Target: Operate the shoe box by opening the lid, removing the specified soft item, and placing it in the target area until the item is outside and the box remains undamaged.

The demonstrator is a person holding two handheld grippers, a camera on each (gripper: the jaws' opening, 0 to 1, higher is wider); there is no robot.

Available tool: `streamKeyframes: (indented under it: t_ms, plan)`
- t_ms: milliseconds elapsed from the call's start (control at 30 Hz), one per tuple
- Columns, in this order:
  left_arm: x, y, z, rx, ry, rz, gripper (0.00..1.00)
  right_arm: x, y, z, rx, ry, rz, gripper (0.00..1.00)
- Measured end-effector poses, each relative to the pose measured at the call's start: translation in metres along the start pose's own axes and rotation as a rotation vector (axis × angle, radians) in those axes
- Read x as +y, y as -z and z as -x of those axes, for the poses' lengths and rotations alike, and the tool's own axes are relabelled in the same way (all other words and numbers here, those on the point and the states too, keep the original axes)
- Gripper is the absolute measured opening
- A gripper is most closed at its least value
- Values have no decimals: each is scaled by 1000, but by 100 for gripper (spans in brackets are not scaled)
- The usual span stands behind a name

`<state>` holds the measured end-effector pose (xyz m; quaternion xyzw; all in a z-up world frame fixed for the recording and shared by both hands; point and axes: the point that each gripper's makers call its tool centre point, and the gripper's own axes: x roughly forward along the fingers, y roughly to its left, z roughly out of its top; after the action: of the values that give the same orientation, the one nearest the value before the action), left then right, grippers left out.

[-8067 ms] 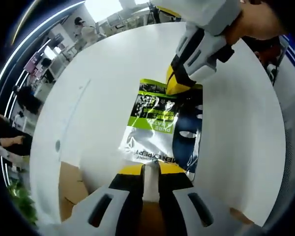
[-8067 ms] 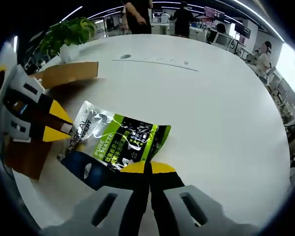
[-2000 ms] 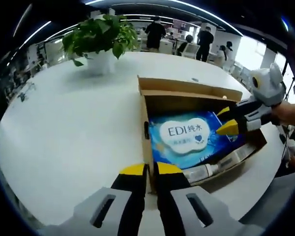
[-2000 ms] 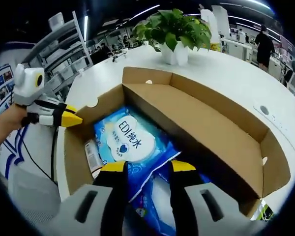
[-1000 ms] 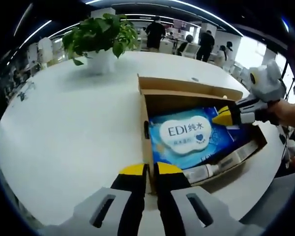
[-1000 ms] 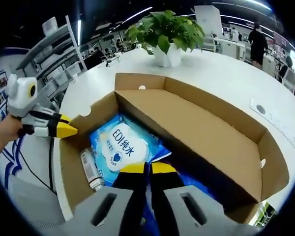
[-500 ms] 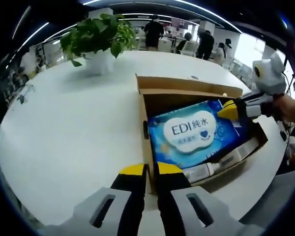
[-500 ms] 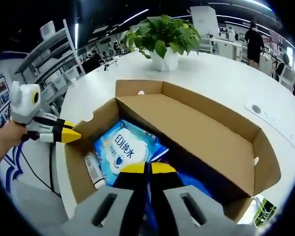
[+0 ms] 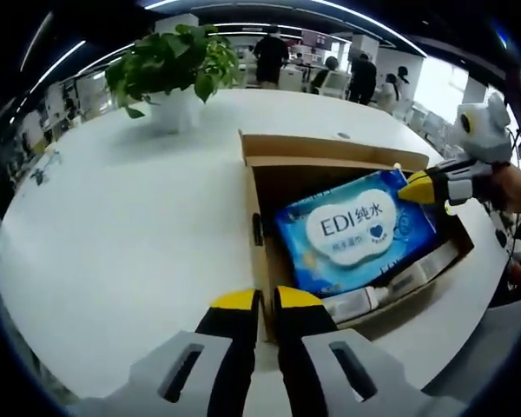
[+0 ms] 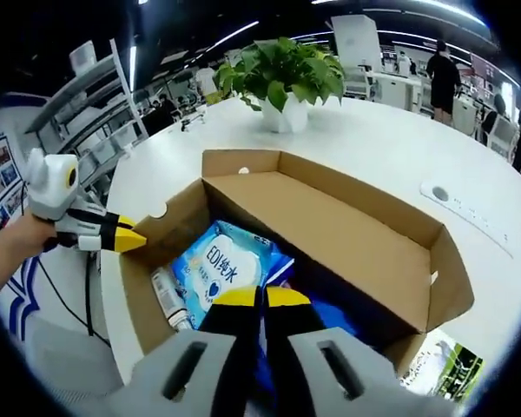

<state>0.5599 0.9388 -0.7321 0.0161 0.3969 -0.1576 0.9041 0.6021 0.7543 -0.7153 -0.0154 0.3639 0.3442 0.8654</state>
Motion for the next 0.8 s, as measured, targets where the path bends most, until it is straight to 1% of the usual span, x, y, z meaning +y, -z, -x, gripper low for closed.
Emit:
streamKeyframes:
  t_ms: [233,367,500,633,800]
  plan:
    - [-1,-1,1,11,3,-4,5,-6,4,8,-8,12,-18,0]
    - [-1,-6,4,9,4,-16,4,-8,7,11,-13,17,-32,0]
    - [0,-17,9,-17,-4,-19,3,-10,10,13,-17,19,-48,0]
    - [-6,-30,13,-41,-1,-32,7,-13,13,14,-15,23,-54,0]
    - [-16,-41,15,-53,4,-88,8,-16,15,13,-12,23,-65,0]
